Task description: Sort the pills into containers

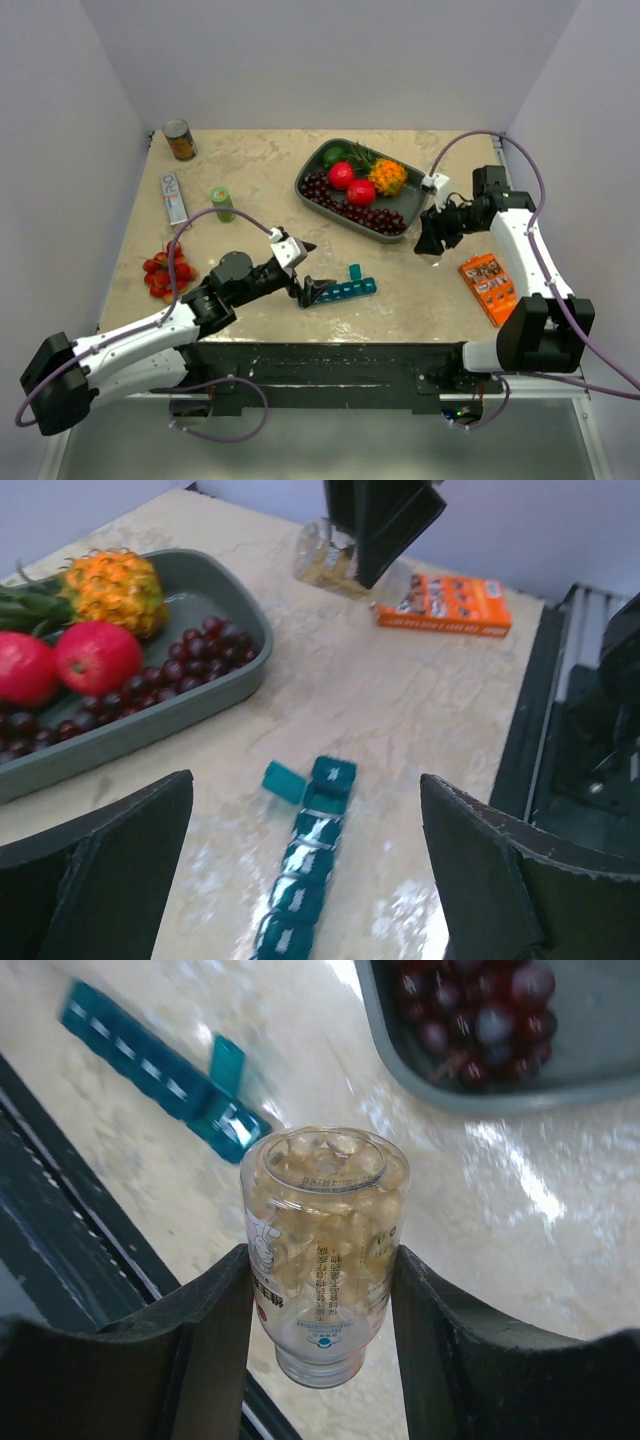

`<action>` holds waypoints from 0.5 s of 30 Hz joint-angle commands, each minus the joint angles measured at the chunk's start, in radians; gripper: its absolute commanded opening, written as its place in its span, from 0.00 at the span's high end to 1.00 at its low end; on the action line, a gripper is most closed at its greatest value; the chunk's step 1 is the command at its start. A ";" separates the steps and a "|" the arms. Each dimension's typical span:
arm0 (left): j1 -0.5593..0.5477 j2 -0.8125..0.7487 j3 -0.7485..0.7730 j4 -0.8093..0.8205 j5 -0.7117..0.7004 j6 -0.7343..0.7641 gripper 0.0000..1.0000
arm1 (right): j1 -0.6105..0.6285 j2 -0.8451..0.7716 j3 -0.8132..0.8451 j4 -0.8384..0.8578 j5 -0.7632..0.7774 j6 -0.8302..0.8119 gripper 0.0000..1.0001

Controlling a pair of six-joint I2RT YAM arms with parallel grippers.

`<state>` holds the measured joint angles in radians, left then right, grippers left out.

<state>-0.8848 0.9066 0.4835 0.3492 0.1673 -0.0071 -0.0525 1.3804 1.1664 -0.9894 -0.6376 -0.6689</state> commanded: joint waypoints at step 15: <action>-0.037 0.307 0.113 0.548 -0.095 -0.732 0.00 | 0.009 -0.096 -0.051 0.207 -0.493 0.181 0.87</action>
<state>-0.9176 1.2522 0.5686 0.8230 0.1509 -0.5861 -0.0525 1.3399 1.1515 -0.8238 -1.0412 -0.4526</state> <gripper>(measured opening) 0.994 0.532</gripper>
